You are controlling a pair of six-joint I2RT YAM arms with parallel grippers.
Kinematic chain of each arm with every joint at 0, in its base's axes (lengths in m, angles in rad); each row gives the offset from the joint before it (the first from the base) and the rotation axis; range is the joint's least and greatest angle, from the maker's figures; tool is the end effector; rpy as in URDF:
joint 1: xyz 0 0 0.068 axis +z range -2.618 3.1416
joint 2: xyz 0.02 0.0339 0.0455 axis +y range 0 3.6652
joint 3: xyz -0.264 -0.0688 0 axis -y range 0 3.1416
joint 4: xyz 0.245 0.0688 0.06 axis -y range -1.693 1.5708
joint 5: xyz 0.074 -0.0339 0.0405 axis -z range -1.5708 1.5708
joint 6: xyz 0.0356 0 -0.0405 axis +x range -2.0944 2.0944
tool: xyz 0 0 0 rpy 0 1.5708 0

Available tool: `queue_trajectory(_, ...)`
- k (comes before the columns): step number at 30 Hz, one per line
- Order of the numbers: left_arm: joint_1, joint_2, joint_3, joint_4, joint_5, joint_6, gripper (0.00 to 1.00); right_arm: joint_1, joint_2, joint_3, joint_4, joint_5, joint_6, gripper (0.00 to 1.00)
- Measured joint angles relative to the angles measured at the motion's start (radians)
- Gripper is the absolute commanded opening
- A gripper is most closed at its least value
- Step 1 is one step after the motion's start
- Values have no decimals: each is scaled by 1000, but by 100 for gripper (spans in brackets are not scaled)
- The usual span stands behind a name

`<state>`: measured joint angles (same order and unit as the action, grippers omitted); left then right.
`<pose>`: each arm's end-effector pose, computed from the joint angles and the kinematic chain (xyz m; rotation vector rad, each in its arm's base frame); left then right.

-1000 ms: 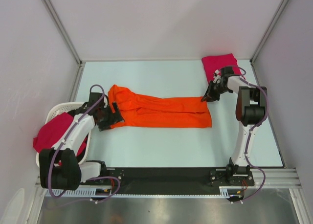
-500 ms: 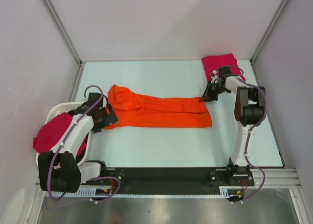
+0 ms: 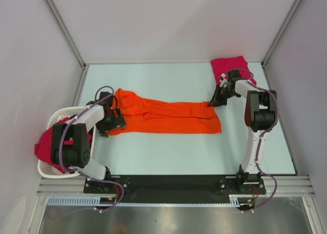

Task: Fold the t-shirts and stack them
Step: Rotate the tshirt 90 degrees

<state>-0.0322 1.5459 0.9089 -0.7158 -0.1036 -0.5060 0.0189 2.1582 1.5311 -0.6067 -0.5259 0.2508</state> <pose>0.2697 -0.0050 0.1731 -0.6974 2.8186 0.0606 0.4341 0.0261 0.1392 0.1946 2.7683 0.8028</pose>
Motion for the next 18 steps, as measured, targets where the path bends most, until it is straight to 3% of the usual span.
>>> queue_trajectory(4, 3, 19, 0, 18, 10, 2, 80, 0, 0, -3, 1, -8, -1, 0)
queue_trajectory(6, 7, 30, 0, 29, 14, 2, 46, 0, 0, -4, 1, -13, -1, 0)
queue_trajectory(8, 14, 53, 0, 43, 29, 3, 0, 0, 0, -5, 2, -15, -1, 0)
queue_trajectory(18, 23, 119, 62, 15, 97, 0, 0, 8, -6, -17, -1, -13, 1, 0)
